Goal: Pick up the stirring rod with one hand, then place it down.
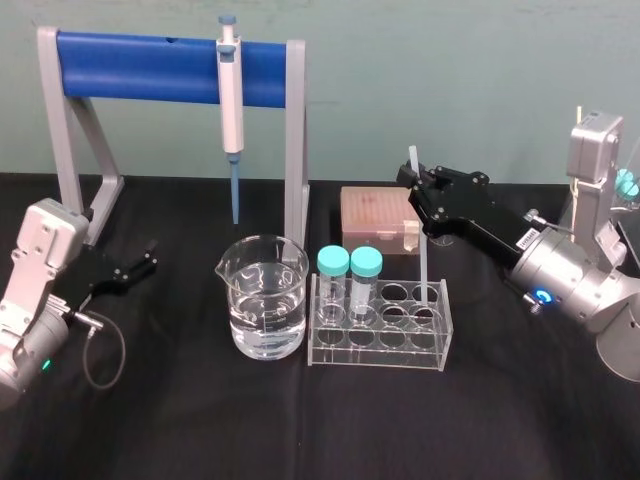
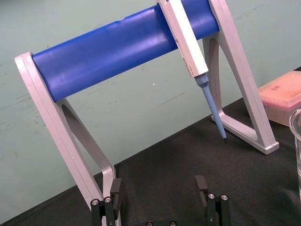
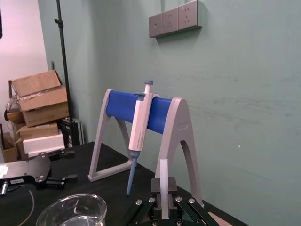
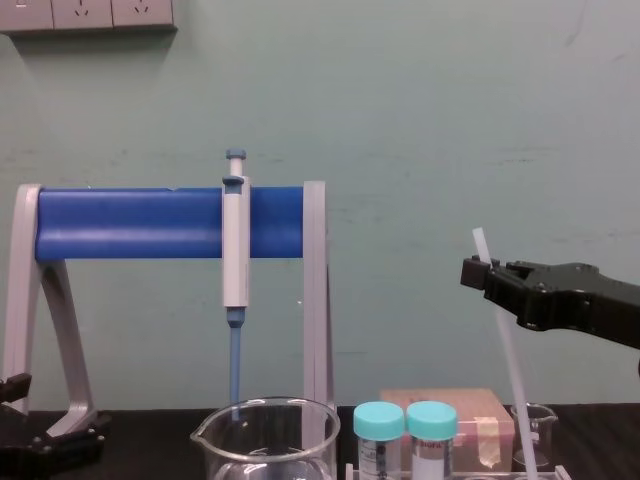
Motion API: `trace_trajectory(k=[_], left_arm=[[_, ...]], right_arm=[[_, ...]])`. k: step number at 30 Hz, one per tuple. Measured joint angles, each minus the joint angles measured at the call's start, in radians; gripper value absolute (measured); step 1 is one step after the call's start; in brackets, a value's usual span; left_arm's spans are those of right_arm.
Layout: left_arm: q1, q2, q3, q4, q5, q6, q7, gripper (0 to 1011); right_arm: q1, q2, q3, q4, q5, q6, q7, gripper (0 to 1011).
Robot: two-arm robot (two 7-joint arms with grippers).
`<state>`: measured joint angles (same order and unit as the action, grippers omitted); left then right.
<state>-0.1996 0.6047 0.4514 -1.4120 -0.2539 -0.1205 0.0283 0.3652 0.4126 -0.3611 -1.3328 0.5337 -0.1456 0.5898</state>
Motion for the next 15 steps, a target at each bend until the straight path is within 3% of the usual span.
trace_trajectory(k=[15], left_arm=[[0.0,0.0,0.0,0.0,0.0,0.0,0.0,1000]], right_arm=[[-0.001,-0.007,-0.015,0.028,-0.007,0.016,-0.003,79]])
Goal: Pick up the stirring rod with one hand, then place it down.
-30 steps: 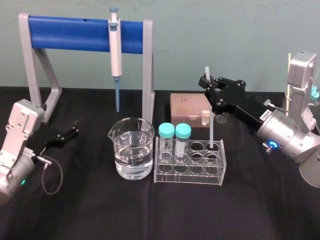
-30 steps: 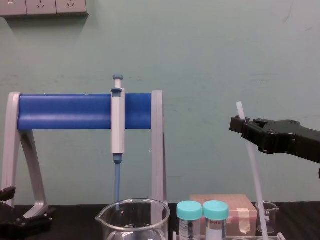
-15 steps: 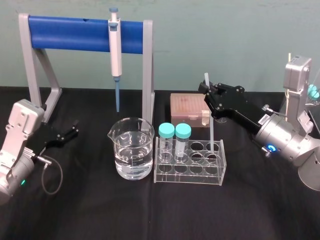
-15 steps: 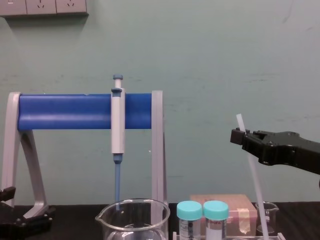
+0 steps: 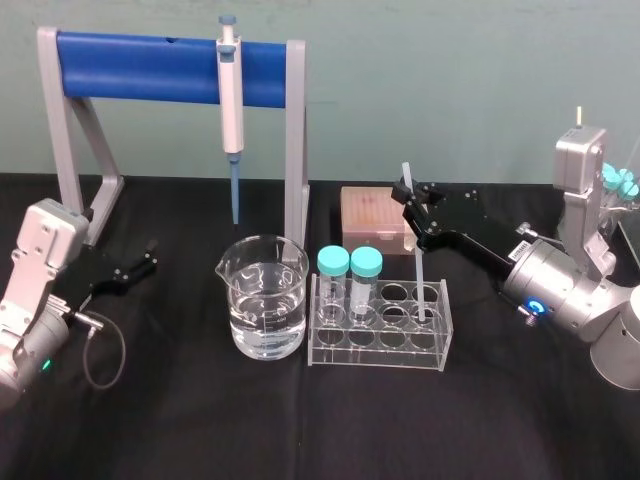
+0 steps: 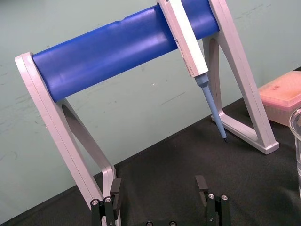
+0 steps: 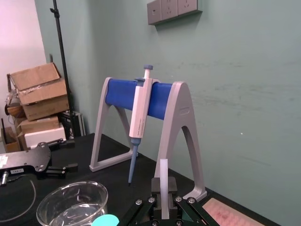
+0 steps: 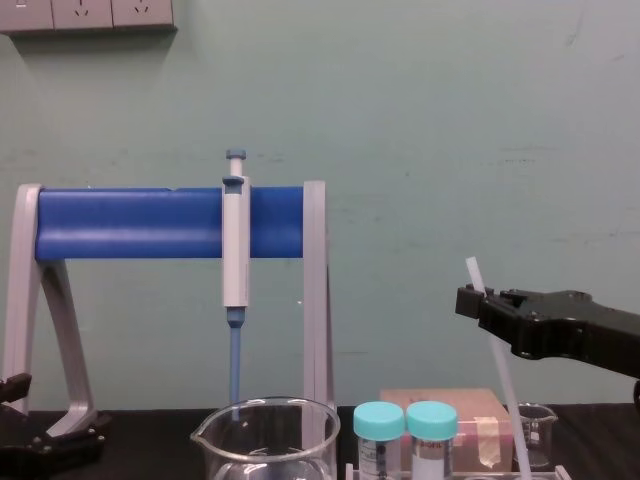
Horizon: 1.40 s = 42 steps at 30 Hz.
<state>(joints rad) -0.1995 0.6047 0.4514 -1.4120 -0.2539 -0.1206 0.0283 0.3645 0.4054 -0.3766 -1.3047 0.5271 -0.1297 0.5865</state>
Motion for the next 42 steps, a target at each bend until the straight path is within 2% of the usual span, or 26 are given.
trace_trajectory(k=[42], left_arm=[[0.0,0.0,0.0,0.0,0.0,0.0,0.0,1000]], right_arm=[[0.0,-0.004,0.005,0.025,-0.008,-0.021,0.008,79]])
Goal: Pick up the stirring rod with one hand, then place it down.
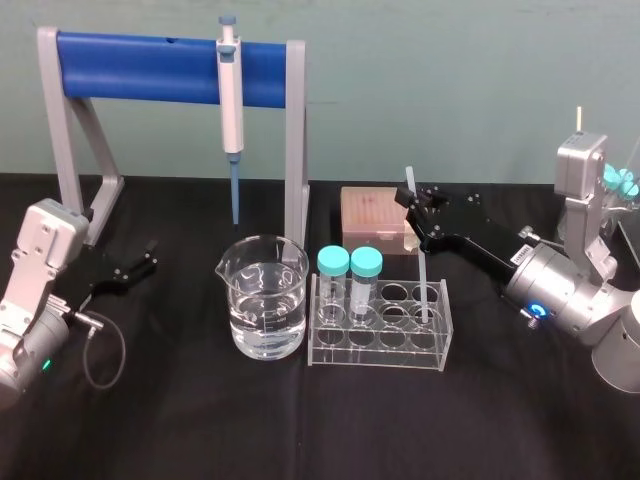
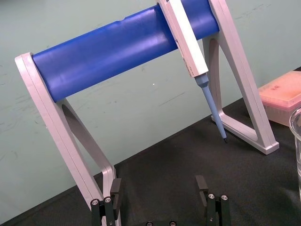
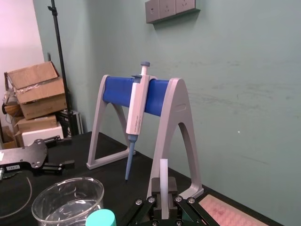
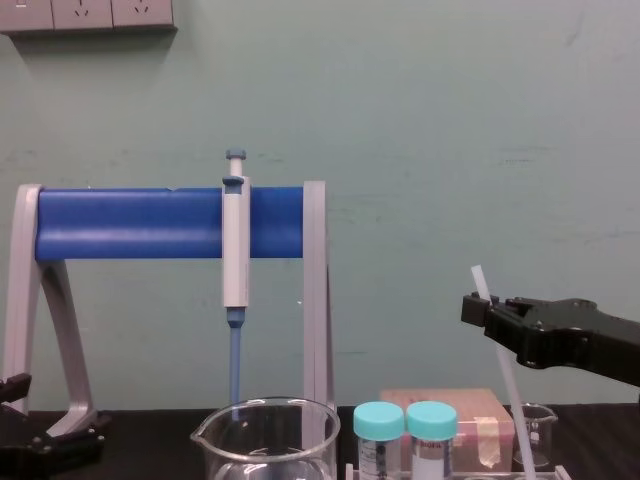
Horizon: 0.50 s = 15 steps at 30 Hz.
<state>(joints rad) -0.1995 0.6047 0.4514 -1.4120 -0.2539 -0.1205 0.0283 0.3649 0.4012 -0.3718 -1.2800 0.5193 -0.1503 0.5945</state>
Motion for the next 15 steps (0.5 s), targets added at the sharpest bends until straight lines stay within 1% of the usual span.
trace_trajectory(k=[15], left_arm=[[0.0,0.0,0.0,0.0,0.0,0.0,0.0,1000]], right_arm=[[-0.012,0.003,0.0,0.01,-0.004,0.018,-0.006,79]])
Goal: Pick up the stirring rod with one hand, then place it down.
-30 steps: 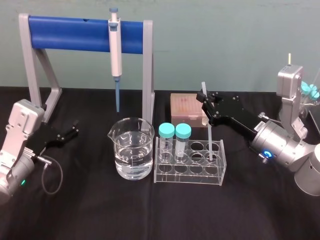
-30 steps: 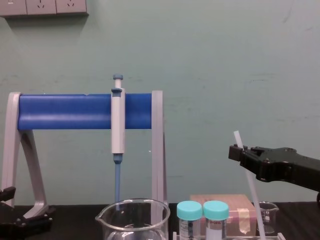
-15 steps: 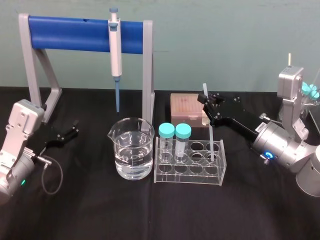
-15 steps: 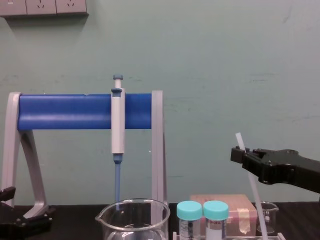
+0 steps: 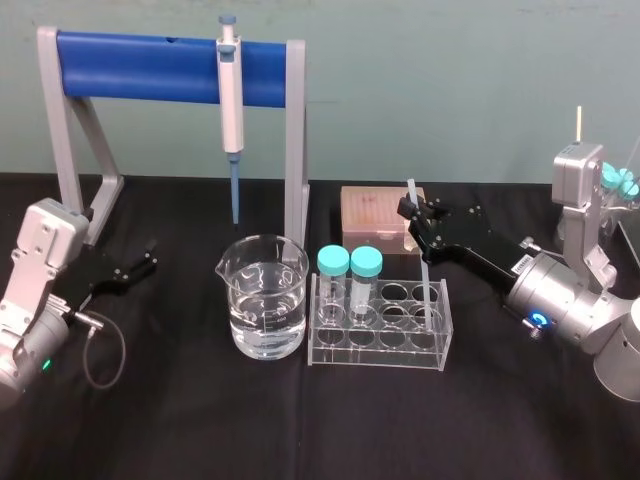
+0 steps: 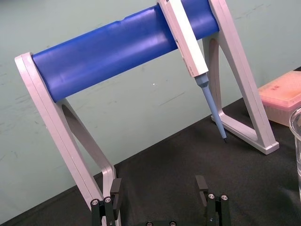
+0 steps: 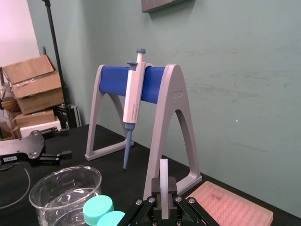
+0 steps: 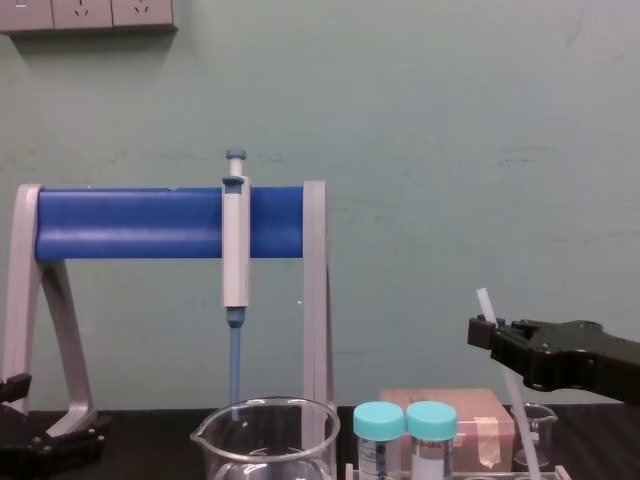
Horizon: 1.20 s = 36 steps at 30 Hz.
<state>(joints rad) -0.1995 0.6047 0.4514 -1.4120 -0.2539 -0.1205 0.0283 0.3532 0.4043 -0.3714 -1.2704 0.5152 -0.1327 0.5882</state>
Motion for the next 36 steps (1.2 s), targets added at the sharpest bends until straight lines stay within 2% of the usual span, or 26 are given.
trace_trajectory(k=[32,36], left_arm=[[0.0,0.0,0.0,0.0,0.0,0.0,0.0,1001],[0.0,0.0,0.0,0.0,0.0,0.0,0.0,1001]], right_arm=[[0.001,0.004,-0.01,-0.004,-0.02,0.016,-0.011,82],[0.001,0.004,-0.01,-0.004,-0.019,0.015,-0.01,201]])
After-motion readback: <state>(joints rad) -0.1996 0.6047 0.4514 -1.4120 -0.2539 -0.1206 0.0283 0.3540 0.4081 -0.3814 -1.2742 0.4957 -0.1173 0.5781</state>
